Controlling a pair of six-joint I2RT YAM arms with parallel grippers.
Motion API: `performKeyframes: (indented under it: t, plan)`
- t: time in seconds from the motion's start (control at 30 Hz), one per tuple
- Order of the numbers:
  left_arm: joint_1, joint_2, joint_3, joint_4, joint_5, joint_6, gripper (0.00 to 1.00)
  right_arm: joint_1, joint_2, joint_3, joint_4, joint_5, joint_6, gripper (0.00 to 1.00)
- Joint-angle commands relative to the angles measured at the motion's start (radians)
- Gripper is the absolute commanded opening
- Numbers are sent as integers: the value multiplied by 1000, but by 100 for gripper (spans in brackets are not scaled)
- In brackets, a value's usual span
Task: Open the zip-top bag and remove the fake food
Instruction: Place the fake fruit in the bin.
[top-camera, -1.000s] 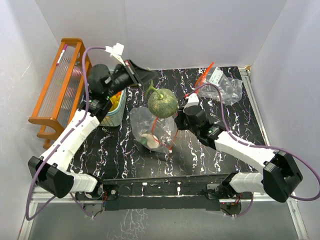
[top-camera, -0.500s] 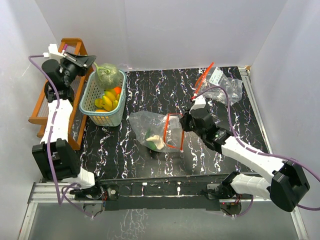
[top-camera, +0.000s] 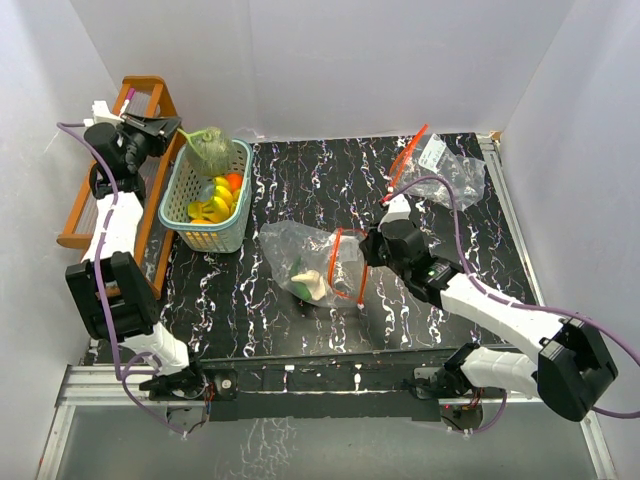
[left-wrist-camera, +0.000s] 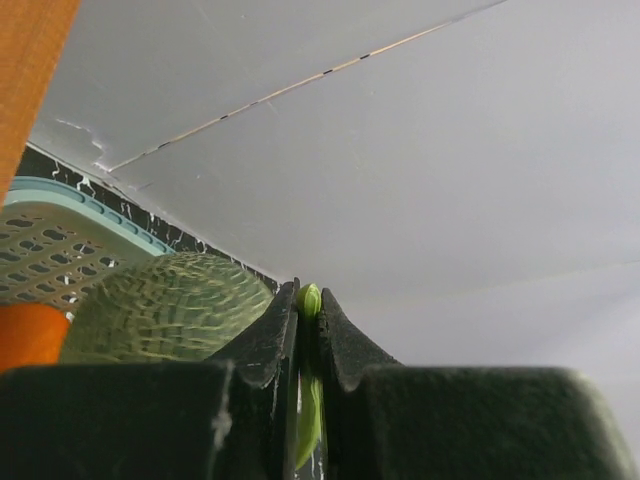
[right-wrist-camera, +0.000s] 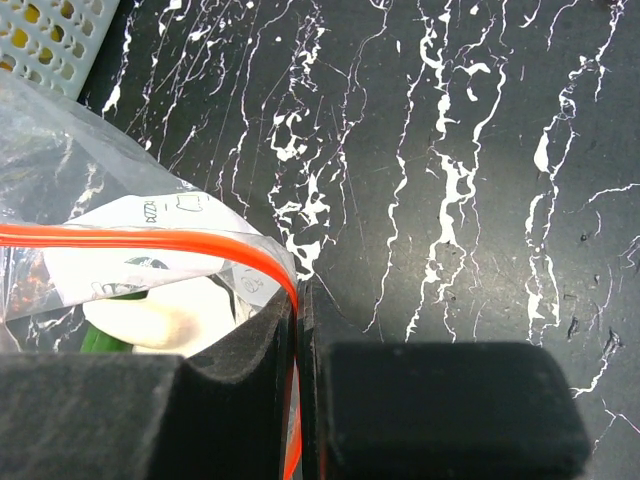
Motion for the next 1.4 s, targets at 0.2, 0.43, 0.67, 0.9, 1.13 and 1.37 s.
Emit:
performKeyframes:
  t: [0.2,0.43,0.67,0.9,1.13,1.37]
  plan:
    - [2,79,-6,82,14,-16,0,-3,38,15,75,-16,6,8]
    - [-2,-15,-66,143,105,-28,67,-2,35,43,45,-43,6,8]
    - [-183,-270,-142,29,33,149,64,-2,-50,124,-56,-63,-14,8]
    - [-441,-262,-98,-49,68,249,61,-2,-208,222,-144,-71,-2,8]
    - [-599,-229,-75,-56,76,288,55,-2,-235,299,-223,60,-4,8]
    - [-757,-247,-133,-73,71,361,42,-3,-149,205,-137,115,45,8]
